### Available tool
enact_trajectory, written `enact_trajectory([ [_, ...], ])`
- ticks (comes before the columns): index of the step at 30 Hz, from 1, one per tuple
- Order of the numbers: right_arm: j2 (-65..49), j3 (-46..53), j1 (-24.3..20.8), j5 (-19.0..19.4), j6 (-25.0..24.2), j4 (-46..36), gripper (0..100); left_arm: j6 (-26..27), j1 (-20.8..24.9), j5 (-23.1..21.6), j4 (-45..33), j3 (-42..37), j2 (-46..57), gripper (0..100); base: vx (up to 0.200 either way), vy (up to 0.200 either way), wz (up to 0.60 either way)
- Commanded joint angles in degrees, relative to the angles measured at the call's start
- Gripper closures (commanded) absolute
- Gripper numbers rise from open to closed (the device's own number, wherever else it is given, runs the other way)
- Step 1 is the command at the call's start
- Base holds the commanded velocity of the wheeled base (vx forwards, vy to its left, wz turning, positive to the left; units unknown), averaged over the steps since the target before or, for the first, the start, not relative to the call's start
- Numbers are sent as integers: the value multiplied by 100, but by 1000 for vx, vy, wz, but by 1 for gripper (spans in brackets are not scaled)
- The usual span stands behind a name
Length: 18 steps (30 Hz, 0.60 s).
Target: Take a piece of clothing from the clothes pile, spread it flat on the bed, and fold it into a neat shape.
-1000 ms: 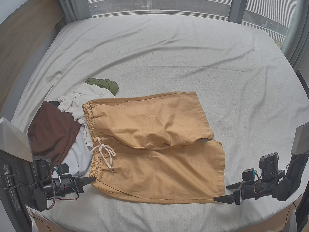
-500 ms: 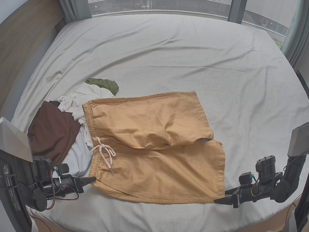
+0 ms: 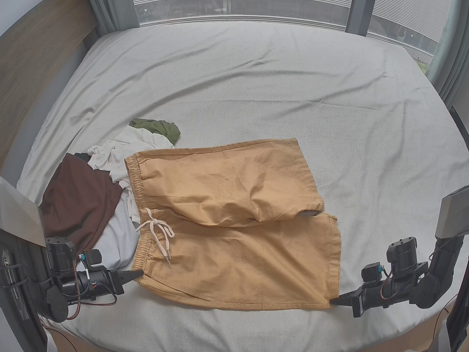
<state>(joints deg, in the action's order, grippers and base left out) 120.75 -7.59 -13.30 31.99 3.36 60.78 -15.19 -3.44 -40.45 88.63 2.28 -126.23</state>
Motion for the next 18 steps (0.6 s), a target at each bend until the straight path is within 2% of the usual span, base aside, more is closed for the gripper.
enact_trajectory([
  [1,10,83,-85,0,6,-5,100,16,-25,2,-12,-140,160,100,0,0,0],
  [6,10,118,-120,0,15,-5,100,60,-131,2,-197,-202,160,100,0,0,0],
  [13,-7,179,-208,0,33,4,100,702,-245,2,-961,-210,178,100,0,0,0],
  [18,-16,188,-199,0,112,13,100,851,-324,-7,-1207,-210,327,100,0,0,0],
])
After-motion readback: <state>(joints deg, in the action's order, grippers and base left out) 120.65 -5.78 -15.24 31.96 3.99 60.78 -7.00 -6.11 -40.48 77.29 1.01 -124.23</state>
